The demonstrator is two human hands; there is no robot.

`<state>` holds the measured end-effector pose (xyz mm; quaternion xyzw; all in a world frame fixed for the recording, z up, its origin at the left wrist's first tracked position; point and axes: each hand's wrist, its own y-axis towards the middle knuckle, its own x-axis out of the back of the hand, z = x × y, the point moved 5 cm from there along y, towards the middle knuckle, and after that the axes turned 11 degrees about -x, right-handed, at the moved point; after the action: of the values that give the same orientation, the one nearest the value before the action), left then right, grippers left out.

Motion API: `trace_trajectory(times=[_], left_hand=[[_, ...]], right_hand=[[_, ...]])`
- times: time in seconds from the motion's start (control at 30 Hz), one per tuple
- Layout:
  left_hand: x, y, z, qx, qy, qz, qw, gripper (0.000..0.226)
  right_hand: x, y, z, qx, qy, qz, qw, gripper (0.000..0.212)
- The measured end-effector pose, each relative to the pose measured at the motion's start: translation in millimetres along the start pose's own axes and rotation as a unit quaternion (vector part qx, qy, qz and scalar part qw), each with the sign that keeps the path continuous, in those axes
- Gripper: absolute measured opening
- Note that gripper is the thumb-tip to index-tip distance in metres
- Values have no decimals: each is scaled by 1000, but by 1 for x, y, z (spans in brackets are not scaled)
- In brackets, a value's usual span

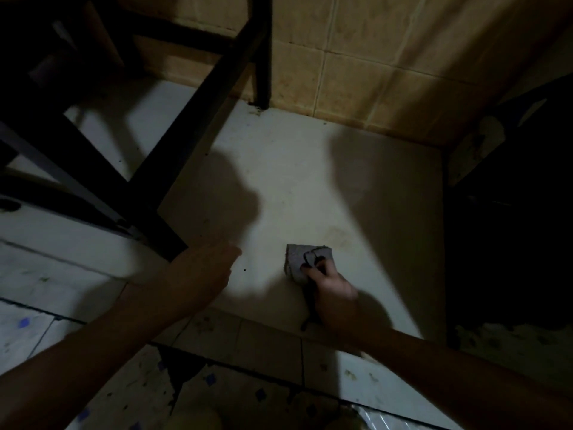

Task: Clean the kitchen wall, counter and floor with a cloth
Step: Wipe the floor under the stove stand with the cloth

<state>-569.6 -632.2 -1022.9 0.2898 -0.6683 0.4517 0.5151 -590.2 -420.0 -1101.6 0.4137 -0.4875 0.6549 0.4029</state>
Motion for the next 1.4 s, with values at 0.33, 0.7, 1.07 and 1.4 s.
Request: trace_trajectory(times=[0.33,0.7,1.07,1.4], left_hand=[[1,-6,20,-5,-4,-44,999,25],[5,24,28,-2,-41,-51,998,33],[8,18,20,19,0,-87,996,27],[-16,-96,10,176,-101,-33,979,41]], right_hand=[[33,108,15,44,37,-12,998,47],[52,174,23,0,44,-25,999,55],[-2,60,53,171,70,62,981,53],[-50,-7,94,274,-121,238,924,90]])
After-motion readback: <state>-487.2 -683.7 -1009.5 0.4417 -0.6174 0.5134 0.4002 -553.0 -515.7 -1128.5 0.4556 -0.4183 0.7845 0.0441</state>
